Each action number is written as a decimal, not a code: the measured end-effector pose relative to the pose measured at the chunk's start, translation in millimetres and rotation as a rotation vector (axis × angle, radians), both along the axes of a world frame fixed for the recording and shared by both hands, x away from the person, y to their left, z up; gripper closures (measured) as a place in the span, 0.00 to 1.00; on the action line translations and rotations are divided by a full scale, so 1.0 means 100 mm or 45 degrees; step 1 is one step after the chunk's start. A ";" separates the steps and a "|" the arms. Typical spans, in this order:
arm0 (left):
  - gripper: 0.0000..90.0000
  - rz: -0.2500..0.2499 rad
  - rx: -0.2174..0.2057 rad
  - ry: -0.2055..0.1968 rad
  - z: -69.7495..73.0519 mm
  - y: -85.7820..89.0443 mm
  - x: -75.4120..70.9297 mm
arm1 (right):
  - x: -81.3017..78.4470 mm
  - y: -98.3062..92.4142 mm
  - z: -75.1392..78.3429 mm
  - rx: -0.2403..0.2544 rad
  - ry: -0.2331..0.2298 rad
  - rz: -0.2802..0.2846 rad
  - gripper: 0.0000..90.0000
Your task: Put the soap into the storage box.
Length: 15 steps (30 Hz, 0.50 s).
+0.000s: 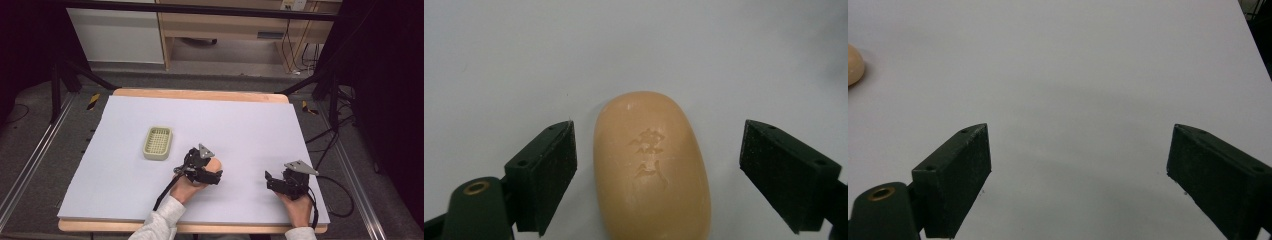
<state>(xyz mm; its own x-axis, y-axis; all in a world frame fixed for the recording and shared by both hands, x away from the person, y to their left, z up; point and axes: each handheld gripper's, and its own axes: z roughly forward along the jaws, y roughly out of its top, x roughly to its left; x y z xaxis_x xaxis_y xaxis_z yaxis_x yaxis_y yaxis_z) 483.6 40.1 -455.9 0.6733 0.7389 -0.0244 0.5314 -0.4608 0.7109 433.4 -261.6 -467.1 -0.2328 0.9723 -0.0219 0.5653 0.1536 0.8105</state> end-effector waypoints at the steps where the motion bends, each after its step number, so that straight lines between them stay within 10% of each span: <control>1: 0.16 -0.006 0.008 0.003 0.00 0.00 0.01 | 0.00 0.00 0.00 0.001 0.001 0.000 0.12; 15: 0.24 -0.008 0.034 0.052 -0.12 -0.04 0.06 | 0.00 0.00 0.00 0.003 0.004 -0.002 0.12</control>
<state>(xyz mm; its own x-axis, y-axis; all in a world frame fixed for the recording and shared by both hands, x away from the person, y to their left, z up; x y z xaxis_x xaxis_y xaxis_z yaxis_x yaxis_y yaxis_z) 489.4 36.3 -467.6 0.6770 0.7353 -0.0321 0.5564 -0.4828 0.6762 433.8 -261.5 -467.6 -0.2314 0.9727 -0.0187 0.5681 0.1507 0.8091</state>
